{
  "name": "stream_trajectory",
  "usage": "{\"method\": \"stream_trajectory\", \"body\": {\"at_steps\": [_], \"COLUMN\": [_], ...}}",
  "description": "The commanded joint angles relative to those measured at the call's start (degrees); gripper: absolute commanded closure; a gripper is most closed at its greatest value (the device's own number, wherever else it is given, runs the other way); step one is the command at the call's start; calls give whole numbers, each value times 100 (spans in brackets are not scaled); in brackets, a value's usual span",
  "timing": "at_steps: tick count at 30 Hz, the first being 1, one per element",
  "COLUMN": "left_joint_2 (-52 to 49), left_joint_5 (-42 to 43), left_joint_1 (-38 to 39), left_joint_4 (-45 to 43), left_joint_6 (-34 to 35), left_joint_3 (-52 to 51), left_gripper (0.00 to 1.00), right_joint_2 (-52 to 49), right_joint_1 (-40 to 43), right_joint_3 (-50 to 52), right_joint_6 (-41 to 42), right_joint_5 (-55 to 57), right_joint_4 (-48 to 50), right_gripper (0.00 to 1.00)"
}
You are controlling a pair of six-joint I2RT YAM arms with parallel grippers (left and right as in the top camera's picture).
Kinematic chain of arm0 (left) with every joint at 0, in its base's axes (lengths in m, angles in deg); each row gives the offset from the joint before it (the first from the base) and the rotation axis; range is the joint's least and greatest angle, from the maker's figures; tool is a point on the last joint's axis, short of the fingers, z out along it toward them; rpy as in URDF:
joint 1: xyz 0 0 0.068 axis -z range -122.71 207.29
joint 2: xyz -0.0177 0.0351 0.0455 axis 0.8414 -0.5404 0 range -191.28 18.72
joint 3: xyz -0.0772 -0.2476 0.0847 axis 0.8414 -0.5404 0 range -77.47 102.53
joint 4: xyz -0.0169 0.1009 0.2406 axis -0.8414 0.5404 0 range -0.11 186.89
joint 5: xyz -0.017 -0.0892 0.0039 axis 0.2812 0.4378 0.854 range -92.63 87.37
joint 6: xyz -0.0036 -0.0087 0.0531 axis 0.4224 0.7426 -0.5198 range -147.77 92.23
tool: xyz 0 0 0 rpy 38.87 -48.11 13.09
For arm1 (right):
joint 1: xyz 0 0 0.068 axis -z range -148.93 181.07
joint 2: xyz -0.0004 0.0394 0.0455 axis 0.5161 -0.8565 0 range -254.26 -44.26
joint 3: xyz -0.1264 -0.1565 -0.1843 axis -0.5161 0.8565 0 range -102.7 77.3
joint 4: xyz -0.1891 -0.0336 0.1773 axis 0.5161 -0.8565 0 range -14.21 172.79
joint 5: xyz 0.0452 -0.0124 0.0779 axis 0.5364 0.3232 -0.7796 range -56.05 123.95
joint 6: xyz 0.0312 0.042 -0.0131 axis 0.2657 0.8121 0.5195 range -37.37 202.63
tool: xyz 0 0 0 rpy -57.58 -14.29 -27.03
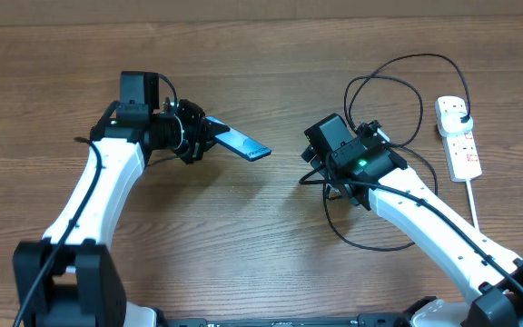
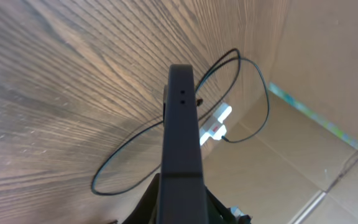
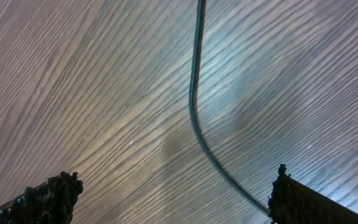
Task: Plug charger to phone and switch on socket
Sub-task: 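Move the right gripper over the black charging cable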
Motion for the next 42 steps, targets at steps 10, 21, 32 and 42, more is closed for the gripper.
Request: {"method": "stream_trajectory", "body": {"at_steps": [10, 21, 32, 42], "left_joint_2": [-2050, -2050, -2050, -2050], "left_joint_5": [3530, 3084, 2924, 2929], "left_joint_1": [581, 704, 704, 704], "left_joint_4": [-1311, -1416, -1419, -1416], "left_joint_6": [-76, 87, 195, 195], "left_joint_3": [68, 68, 68, 68], "left_gripper": [96, 96, 96, 96], "right_joint_2": [-22, -1401, -2356, -2966], "right_joint_1": [1263, 2194, 2186, 2186], "right_joint_3": [-50, -1163, -1366, -1366], "right_joint_6": [-1687, -2594, -2371, -2243], "right_joint_5": [-363, -1351, -1403, -1950], "right_joint_4": [107, -236, 358, 728], "right_gripper": [8, 30, 39, 61]}}
